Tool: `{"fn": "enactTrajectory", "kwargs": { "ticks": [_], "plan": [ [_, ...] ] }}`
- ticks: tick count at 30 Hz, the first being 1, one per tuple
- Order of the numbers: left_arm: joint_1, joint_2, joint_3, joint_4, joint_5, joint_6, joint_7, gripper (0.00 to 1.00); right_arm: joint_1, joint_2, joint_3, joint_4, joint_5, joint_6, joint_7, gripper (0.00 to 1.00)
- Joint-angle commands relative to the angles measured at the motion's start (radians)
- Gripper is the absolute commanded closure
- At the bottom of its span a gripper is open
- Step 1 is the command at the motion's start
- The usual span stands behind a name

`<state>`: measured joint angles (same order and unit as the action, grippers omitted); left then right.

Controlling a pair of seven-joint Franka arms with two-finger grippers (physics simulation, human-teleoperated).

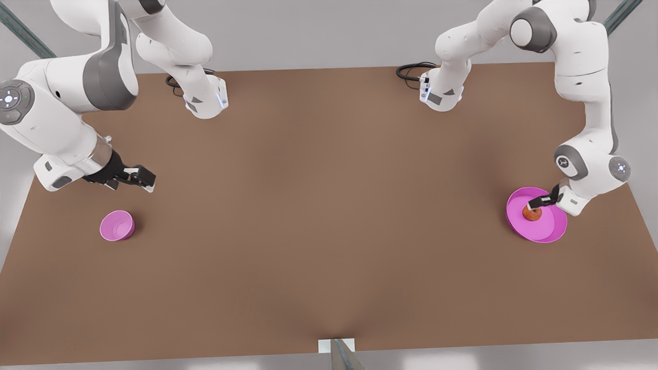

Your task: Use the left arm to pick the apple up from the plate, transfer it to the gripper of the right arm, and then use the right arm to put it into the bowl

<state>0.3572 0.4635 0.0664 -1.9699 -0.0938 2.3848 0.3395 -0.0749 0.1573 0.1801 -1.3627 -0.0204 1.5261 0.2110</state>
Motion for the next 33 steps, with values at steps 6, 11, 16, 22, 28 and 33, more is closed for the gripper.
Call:
{"fn": "enactTrajectory", "kwargs": {
  "ticks": [6, 11, 16, 22, 28, 33],
  "plan": [
    [0.000, 0.053, 0.000, 0.002, 0.002, 0.105, 0.259, 0.00, -0.002, 0.002, -0.001, -0.004, 0.000, -0.001, -0.005, 0.00],
    [-0.003, 0.079, -0.002, 0.003, 0.000, 0.128, 0.257, 0.00, -0.002, 0.007, -0.001, -0.004, 0.000, -0.001, -0.005, 0.00],
    [-0.006, 0.099, -0.002, 0.008, 0.000, 0.136, 0.257, 0.00, 0.000, 0.011, -0.001, -0.004, 0.000, -0.001, -0.005, 0.00],
    [-0.006, 0.118, -0.002, 0.011, -0.001, 0.137, 0.257, 0.00, -0.002, 0.010, -0.002, -0.004, 0.000, -0.003, -0.007, 0.00],
    [-0.007, 0.122, -0.002, 0.012, -0.003, 0.143, 0.257, 0.20, -0.002, 0.013, -0.002, -0.004, 0.000, -0.003, -0.007, 0.00],
    [-0.009, 0.126, -0.003, 0.012, -0.003, 0.151, 0.256, 0.20, -0.002, 0.014, -0.002, -0.004, 0.000, -0.003, -0.007, 0.00]
  ]
}}
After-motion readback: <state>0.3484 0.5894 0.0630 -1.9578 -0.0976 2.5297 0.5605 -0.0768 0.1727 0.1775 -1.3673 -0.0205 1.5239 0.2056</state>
